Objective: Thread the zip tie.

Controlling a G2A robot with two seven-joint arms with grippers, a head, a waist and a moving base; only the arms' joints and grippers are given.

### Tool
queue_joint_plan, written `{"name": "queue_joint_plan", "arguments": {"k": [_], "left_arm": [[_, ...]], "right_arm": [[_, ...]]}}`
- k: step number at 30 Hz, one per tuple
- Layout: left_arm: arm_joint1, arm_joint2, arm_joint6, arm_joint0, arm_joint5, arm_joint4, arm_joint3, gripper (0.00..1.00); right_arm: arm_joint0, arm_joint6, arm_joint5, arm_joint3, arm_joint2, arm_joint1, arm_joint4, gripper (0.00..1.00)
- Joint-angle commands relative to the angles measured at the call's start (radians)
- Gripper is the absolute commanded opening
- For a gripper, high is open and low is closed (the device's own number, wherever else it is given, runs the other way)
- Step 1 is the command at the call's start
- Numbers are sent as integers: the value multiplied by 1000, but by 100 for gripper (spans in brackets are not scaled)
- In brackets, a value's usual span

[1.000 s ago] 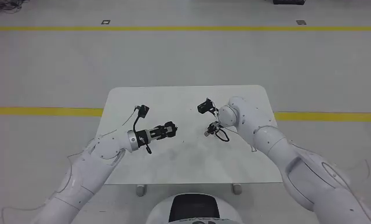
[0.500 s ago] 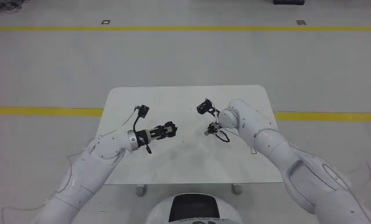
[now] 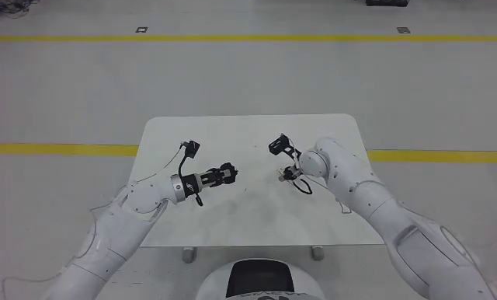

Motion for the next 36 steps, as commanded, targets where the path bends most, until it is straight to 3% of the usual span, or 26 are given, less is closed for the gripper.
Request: {"name": "queue_joint_plan", "arguments": {"k": [1,2,5,24,36], "left_arm": [[0,0,0,0,0,0,0,0],[0,0,0,0,0,0,0,0],[0,0,0,0,0,0,0,0],[0,0,0,0,0,0,0,0],[0,0,0,0,0,0,0,0]], "right_arm": [[-3,-7,-6,2,4,0,-4,14],[-5,-10,-10,4,5,0,-6,7],[-7,-22,-22,18,5,-3,-11,0],[25,-153,-78,193,-51,-70,-42,0],[66,-122,-131,309,-74,-121,-4,0]]}}
